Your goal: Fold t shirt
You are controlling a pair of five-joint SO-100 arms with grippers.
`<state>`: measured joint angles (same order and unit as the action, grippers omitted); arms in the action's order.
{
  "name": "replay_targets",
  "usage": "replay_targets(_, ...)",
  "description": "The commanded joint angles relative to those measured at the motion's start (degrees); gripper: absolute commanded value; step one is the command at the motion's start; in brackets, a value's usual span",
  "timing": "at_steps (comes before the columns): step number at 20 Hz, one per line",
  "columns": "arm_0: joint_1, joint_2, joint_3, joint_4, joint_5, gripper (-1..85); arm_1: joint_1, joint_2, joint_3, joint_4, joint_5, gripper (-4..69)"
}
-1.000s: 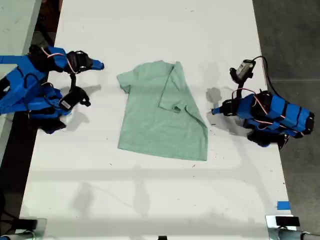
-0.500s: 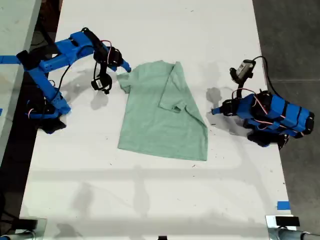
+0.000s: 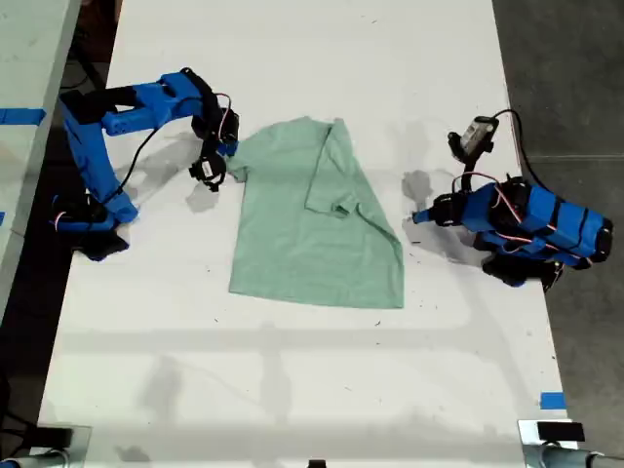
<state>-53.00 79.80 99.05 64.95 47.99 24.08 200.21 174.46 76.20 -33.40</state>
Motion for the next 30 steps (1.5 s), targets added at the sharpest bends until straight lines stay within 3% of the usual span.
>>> replay_targets(1, -0.3, 5.7, 3.2, 5.3, -4.8, -0.3, 0.1, 0.8, 3.1, 0.0, 0.2, 0.8)
replay_targets(6, 0.3, 18.6, -4.9, 18.0, -9.8, -0.3, 0.1, 0.8, 3.1, 0.0, 0.2, 0.8)
replay_targets(8, 4.6, 15.7, -16.6, 22.6, -11.1, -0.3, 0.2, 0.8, 3.1, 0.0, 0.3, 0.8)
replay_targets(11, 14.0, 7.5, -32.3, 23.9, -13.3, -0.3, 0.2, 0.8, 3.1, 0.0, 0.3, 0.8)
replay_targets(14, 22.9, -3.0, -43.8, 23.1, -16.4, -0.3, 0.2, 0.8, 3.1, 0.0, 0.3, 0.8)
replay_targets(20, 30.6, -5.7, -43.9, 11.5, -19.8, 0.3, 0.3, 0.8, 3.1, 0.0, 0.2, 0.8)
replay_targets(21, 30.9, -4.4, -43.9, 10.3, -19.8, 5.9, 0.3, 0.8, 3.1, 0.0, 0.2, 0.8)
replay_targets(22, 31.0, -2.7, -43.9, 9.1, -19.5, 16.9, 0.3, 0.8, 3.1, 0.0, 0.2, 0.8)
replay_targets(26, 28.4, 5.7, -41.9, 9.7, -19.2, 23.9, 0.3, 0.8, 3.1, 0.0, 0.1, 0.8)
replay_targets(28, 24.8, 14.4, -38.1, 10.6, -19.2, 17.2, 0.2, 0.8, 3.1, 0.0, 0.1, 0.8)
replay_targets(29, 22.9, 19.7, -35.7, 11.2, -19.0, 5.1, 0.2, 0.8, 3.1, 0.0, 0.1, 0.8)
replay_targets(30, 20.7, 26.5, -31.1, 11.4, -18.9, -0.2, 0.2, 0.8, 3.1, 0.0, 0.1, 0.8)
